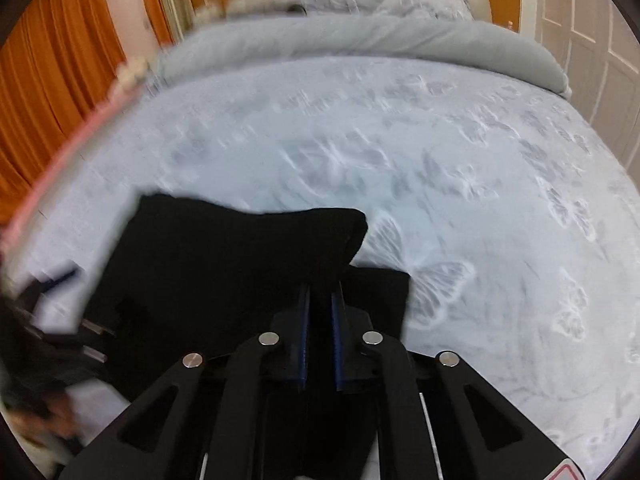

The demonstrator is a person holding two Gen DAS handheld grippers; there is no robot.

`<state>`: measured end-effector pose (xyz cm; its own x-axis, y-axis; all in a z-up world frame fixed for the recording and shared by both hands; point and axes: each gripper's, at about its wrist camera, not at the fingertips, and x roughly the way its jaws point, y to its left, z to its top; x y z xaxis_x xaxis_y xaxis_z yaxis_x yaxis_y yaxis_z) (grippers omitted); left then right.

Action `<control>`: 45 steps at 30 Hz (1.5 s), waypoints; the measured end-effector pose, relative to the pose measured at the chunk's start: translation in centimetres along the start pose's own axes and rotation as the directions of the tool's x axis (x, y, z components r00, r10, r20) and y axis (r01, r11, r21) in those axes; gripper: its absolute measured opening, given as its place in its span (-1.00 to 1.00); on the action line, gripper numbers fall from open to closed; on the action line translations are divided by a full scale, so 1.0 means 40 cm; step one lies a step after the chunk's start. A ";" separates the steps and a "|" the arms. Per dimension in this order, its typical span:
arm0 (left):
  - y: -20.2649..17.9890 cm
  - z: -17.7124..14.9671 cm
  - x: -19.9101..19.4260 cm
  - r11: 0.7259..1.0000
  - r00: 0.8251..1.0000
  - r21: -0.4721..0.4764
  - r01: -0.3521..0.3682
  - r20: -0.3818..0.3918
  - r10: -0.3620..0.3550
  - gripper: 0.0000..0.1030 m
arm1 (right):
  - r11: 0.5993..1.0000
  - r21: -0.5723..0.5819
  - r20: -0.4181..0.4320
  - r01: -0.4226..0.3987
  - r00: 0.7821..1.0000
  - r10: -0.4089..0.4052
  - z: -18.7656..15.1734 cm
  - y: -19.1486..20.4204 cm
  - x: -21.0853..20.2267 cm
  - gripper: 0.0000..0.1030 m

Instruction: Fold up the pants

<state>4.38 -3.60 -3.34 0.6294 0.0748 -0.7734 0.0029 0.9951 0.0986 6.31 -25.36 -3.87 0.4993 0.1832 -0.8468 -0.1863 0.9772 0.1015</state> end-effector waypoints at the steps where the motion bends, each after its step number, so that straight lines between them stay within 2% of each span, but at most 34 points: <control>1: 0.000 0.000 0.004 1.000 1.000 -0.006 0.005 -0.008 -0.006 0.88 | 1.000 0.004 -0.064 0.000 0.998 0.000 -0.011 -0.010 0.046 -0.66; 2: -0.001 0.000 0.009 1.000 1.000 -0.008 0.008 -0.017 -0.008 0.88 | 1.000 0.023 -0.056 -0.012 0.998 0.014 -0.016 -0.020 0.055 -0.66; 4: -0.003 -0.001 0.012 1.000 1.000 -0.004 0.002 -0.026 -0.002 0.88 | 0.998 0.063 -0.020 0.004 1.000 -0.003 0.004 -0.025 0.008 -0.65; 6: 0.003 -0.001 0.004 1.000 1.000 -0.012 0.006 -0.021 -0.006 0.88 | 0.996 0.076 0.113 0.037 0.993 -0.046 0.018 -0.013 -0.078 -0.49; 7: 0.005 -0.001 0.001 1.000 1.000 -0.017 0.008 -0.018 -0.008 0.88 | 0.997 0.073 0.163 0.029 0.986 -0.040 0.025 -0.001 -0.108 -0.49; 9: 0.008 0.000 -0.001 1.000 1.000 -0.024 0.015 -0.014 -0.015 0.88 | 0.996 0.075 0.196 -0.039 0.980 0.024 0.044 0.027 -0.121 -0.49; 12: 0.007 -0.002 0.001 1.000 1.000 -0.014 0.006 -0.021 -0.007 0.89 | 0.997 0.036 0.140 -0.073 0.988 0.068 0.065 0.074 -0.057 -0.53; 14: 0.006 -0.005 0.002 1.000 1.000 -0.007 0.006 -0.027 -0.007 0.89 | 1.000 -0.005 0.027 0.027 0.999 -0.027 0.076 0.082 0.054 -0.59; 15: 0.007 -0.006 0.003 1.000 1.000 -0.006 0.007 -0.027 -0.008 0.89 | 1.000 0.014 -0.002 0.025 1.000 -0.025 0.069 0.064 0.084 -0.63; 16: 0.011 -0.006 0.000 1.000 1.000 -0.007 0.005 -0.024 -0.005 0.89 | 0.997 0.072 0.006 -0.004 1.000 0.004 0.071 0.041 0.090 -0.63; 18: 0.016 -0.005 -0.001 1.000 1.000 -0.013 0.008 -0.022 -0.008 0.89 | 0.990 0.135 0.024 -0.026 0.999 0.023 0.082 0.027 0.054 -0.63; 20: 0.019 -0.002 -0.001 1.000 1.000 -0.019 0.017 -0.025 -0.017 0.89 | 0.996 0.088 0.104 -0.033 0.994 0.024 0.090 0.062 -0.011 -0.63; 21: 0.020 0.000 -0.003 1.000 0.999 -0.022 0.022 -0.023 -0.023 0.89 | 0.997 0.065 0.117 -0.042 0.993 0.034 0.089 0.075 -0.023 -0.63; 22: 0.020 0.000 -0.004 1.000 1.000 -0.020 0.023 -0.021 -0.024 0.89 | 0.999 0.038 0.110 -0.034 0.993 0.029 0.082 0.089 -0.022 -0.63; 24: 0.016 -0.001 -0.007 1.000 1.000 -0.013 0.020 -0.016 -0.020 0.89 | 0.998 0.007 0.031 0.059 0.998 -0.060 0.067 0.094 0.037 -0.63; 25: 0.015 -0.002 -0.007 1.000 1.000 -0.009 0.017 -0.016 -0.017 0.89 | 0.998 0.017 0.002 0.066 0.998 -0.066 0.064 0.083 0.065 -0.63; 27: 0.016 -0.004 -0.008 1.000 1.000 -0.007 0.015 -0.018 -0.015 0.89 | 0.997 0.077 0.012 0.002 1.000 -0.003 0.064 0.059 0.043 -0.63; 28: 0.020 -0.004 -0.009 1.000 1.000 -0.009 0.014 -0.018 -0.014 0.89 | 0.998 0.067 0.028 -0.013 1.000 0.011 0.060 0.061 0.016 -0.62; 29: 0.024 -0.004 -0.010 1.000 1.000 -0.012 0.015 -0.017 -0.015 0.89 | 0.999 0.039 0.064 -0.031 0.998 0.029 0.054 0.067 -0.024 -0.53; 31: 0.034 -0.002 -0.015 1.000 1.000 -0.017 0.015 -0.012 -0.016 0.89 | 0.999 -0.004 0.102 -0.039 0.994 0.039 0.021 0.068 -0.088 -0.53; 33: 0.045 -0.005 -0.019 1.000 1.000 -0.019 0.014 -0.010 -0.014 0.89 | 0.998 -0.020 0.084 -0.066 0.994 0.067 -0.023 0.059 -0.120 -0.52; 36: 0.063 -0.021 -0.026 1.000 1.000 -0.015 0.022 -0.017 -0.022 0.89 | 0.992 -0.061 0.013 -0.114 0.993 0.116 -0.087 0.055 -0.114 -0.53; 37: 0.068 -0.030 -0.026 1.000 0.999 -0.007 0.023 -0.023 -0.023 0.89 | 0.992 -0.084 -0.026 -0.092 0.996 0.090 -0.106 0.050 -0.087 -0.57; 38: 0.070 -0.042 -0.023 1.000 0.999 0.008 0.022 -0.031 -0.022 0.90 | 0.994 -0.097 -0.063 -0.056 0.997 0.050 -0.129 0.037 -0.055 -0.42; 41: 0.070 -0.074 -0.008 0.998 0.999 0.056 -0.010 -0.048 0.013 0.90 | 0.988 0.012 -0.055 -0.152 0.987 0.152 -0.149 -0.016 -0.048 -0.43; 45: 0.071 -0.100 -0.007 0.996 0.999 0.088 -0.034 -0.036 0.038 0.91 | 0.994 -0.013 -0.018 -0.106 0.994 0.106 -0.150 0.008 -0.092 -0.41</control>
<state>1.10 -0.54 -5.34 0.6008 0.1145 -0.7912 0.0498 0.9824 0.1800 -0.66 -26.37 -3.84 0.4613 0.2833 -0.8408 -0.2494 0.9509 0.1835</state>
